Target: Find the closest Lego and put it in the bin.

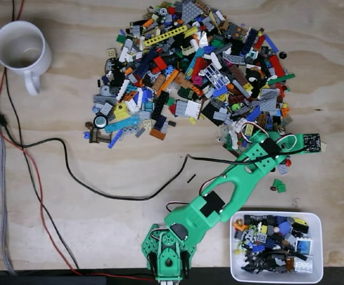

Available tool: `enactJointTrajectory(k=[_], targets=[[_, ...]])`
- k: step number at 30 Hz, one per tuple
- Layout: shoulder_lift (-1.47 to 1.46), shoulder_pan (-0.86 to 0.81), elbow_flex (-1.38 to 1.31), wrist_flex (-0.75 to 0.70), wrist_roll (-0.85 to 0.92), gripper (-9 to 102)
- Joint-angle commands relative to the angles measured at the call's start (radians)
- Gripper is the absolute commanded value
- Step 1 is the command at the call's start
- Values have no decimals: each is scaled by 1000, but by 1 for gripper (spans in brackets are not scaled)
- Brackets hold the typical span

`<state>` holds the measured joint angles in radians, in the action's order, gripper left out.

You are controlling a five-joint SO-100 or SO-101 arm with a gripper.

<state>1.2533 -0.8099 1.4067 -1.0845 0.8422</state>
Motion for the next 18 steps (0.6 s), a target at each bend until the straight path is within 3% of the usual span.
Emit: enactJointTrajectory(k=[1,5,8,18], targets=[[97,31,-233,-117,-20,2],[201,-26,-453,-341,-6,2],[295,-147,-456,-445,43,3],[549,-589,-150,-488,233,3]])
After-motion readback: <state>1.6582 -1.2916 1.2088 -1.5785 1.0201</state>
